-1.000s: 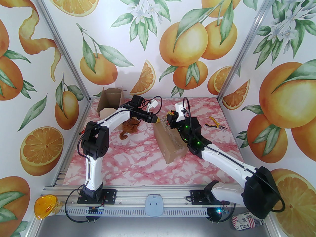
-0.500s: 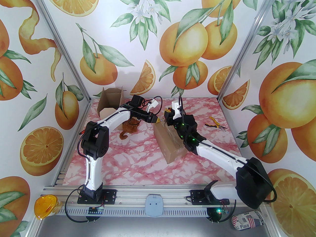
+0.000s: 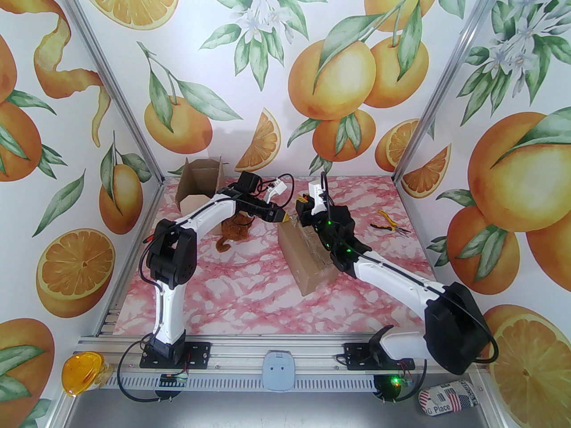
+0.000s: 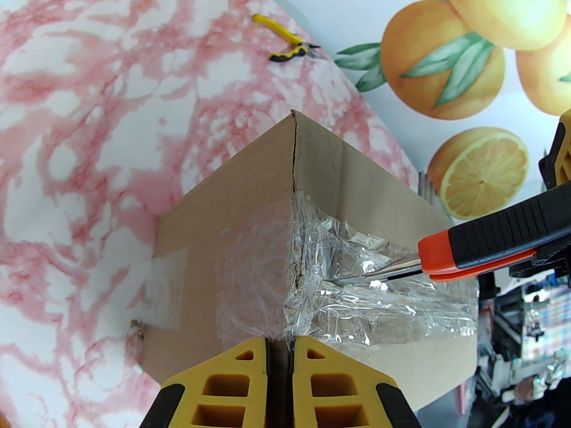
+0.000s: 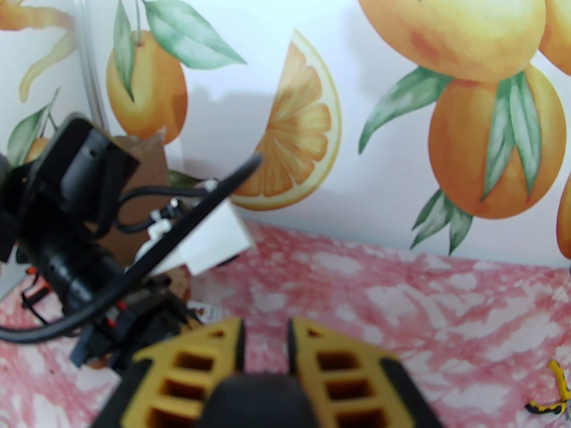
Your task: Unpack the express box
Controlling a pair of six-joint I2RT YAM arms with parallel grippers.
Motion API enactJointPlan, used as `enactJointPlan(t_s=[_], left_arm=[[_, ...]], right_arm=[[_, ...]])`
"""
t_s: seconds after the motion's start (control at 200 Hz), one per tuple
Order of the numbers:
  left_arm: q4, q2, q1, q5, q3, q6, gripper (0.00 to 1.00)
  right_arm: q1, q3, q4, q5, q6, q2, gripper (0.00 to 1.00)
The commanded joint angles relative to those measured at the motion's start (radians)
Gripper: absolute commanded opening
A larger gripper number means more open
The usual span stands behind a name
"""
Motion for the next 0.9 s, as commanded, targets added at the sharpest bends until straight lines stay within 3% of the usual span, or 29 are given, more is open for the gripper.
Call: enactJointPlan(t_s=[0.0,0.896], left_arm=[[-0.094,0.062,-0.006,-0.185,-0.035,-0.043,0.07],[-0.060,0.037,-0.010,-0.270,-0.091,-0.098,0.00]], right_arm=[[0.000,0.016,-0.129,0.024,0.045,-0.052,0.04],[0.002,-0.042,-0.376,0.000,0.128,-0.216,0.04]])
